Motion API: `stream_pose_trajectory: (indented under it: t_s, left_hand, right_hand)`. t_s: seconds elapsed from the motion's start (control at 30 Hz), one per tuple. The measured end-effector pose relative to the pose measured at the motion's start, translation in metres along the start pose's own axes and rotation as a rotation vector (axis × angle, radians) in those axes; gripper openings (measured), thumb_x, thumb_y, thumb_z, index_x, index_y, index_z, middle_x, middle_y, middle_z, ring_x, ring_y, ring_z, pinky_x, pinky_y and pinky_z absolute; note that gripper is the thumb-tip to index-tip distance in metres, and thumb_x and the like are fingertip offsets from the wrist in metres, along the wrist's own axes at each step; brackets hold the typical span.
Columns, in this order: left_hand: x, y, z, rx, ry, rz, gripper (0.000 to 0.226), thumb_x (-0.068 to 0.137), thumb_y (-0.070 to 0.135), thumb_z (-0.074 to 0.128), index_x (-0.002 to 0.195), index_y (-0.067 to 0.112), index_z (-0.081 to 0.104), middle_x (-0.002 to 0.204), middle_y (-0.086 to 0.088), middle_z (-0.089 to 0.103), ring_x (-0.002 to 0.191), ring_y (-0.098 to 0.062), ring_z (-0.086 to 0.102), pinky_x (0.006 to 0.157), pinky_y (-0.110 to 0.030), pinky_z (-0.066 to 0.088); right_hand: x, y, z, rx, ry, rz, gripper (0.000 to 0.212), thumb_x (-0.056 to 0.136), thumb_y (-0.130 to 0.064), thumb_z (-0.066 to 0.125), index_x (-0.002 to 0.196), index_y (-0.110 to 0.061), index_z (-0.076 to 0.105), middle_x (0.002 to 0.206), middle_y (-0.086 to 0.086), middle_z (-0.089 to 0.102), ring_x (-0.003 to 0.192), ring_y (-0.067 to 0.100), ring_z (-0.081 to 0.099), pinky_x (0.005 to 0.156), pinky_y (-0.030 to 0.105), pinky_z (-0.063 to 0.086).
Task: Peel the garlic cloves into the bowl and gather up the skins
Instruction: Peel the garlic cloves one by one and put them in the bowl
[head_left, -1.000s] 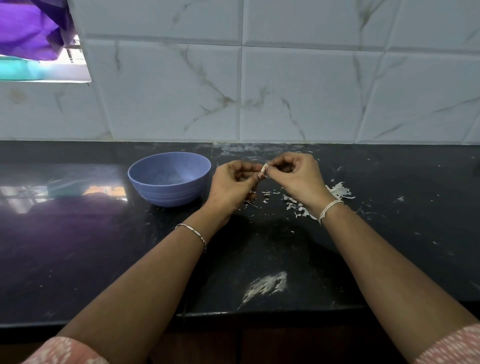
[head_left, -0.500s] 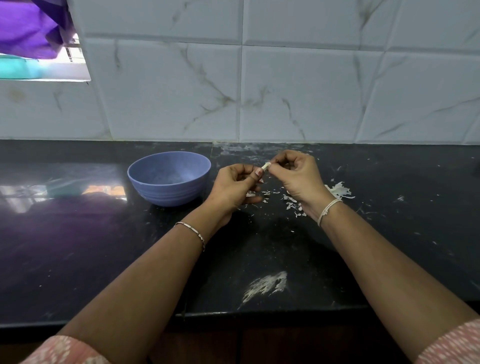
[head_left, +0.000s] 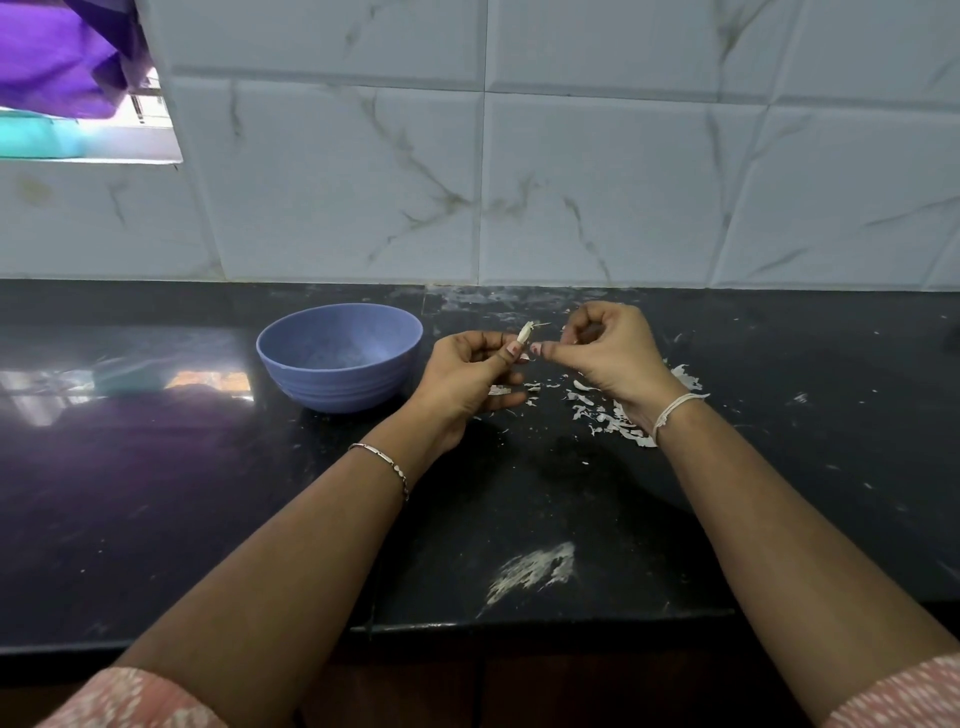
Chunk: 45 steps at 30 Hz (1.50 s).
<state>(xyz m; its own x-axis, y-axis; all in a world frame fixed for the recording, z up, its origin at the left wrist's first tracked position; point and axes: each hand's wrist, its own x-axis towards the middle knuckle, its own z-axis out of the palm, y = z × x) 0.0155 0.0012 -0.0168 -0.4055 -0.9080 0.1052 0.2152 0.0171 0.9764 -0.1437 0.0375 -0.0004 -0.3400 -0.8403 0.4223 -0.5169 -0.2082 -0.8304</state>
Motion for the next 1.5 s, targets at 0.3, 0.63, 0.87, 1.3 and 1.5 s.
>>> stream_pose_trajectory:
  t_s: [0.3, 0.63, 0.87, 1.3, 1.5]
  left_hand:
    - [0.001, -0.002, 0.000, 0.113, 0.012, 0.034, 0.012, 0.094, 0.012, 0.063, 0.101, 0.003, 0.066, 0.084, -0.006, 0.065, 0.065, -0.009, 0.059, 0.056, -0.023, 0.058]
    - [0.007, -0.006, 0.000, 0.346, 0.103, 0.155, 0.004, 0.092, 0.011, 0.066, 0.090, 0.013, 0.068, 0.082, -0.004, 0.066, 0.064, -0.013, 0.063, 0.061, -0.032, 0.060]
    - [0.007, -0.006, 0.000, 0.353, 0.099, 0.158, 0.005, 0.092, 0.011, 0.066, 0.096, 0.012, 0.068, 0.086, -0.004, 0.066, 0.065, -0.013, 0.064, 0.062, -0.034, 0.061]
    - [0.002, -0.003, 0.003, 0.208, 0.117, 0.179, 0.007, 0.087, 0.010, 0.072, 0.091, 0.010, 0.067, 0.095, -0.017, 0.066, 0.073, -0.021, 0.064, 0.056, -0.028, 0.056]
    - [0.001, -0.001, 0.004, 0.124, 0.093, 0.121, 0.017, 0.088, 0.009, 0.070, 0.102, -0.002, 0.067, 0.092, -0.020, 0.068, 0.071, -0.017, 0.065, 0.057, -0.023, 0.058]
  right_hand:
    - [-0.003, -0.006, 0.009, 0.255, -0.087, 0.096, 0.007, 0.084, -0.003, 0.072, 0.079, -0.009, 0.072, 0.070, 0.004, 0.069, 0.061, 0.012, 0.062, 0.064, 0.024, 0.055]
    - [-0.004, -0.006, 0.009, 0.276, -0.064, 0.107, 0.007, 0.083, 0.000, 0.070, 0.077, -0.004, 0.071, 0.067, 0.007, 0.068, 0.060, 0.013, 0.062, 0.058, 0.018, 0.053]
    - [-0.005, -0.008, 0.010, 0.316, -0.065, 0.107, 0.011, 0.083, 0.002, 0.070, 0.074, -0.004, 0.070, 0.063, 0.005, 0.068, 0.056, 0.009, 0.063, 0.057, 0.016, 0.053]
    - [-0.008, -0.011, 0.016, 0.292, 0.005, 0.068, 0.010, 0.080, -0.001, 0.074, 0.074, -0.007, 0.070, 0.064, 0.004, 0.067, 0.059, 0.012, 0.061, 0.059, 0.018, 0.053]
    - [-0.008, -0.007, 0.020, 0.220, 0.017, 0.033, 0.013, 0.079, -0.003, 0.075, 0.071, -0.013, 0.071, 0.068, 0.003, 0.069, 0.064, 0.012, 0.064, 0.068, 0.027, 0.056]
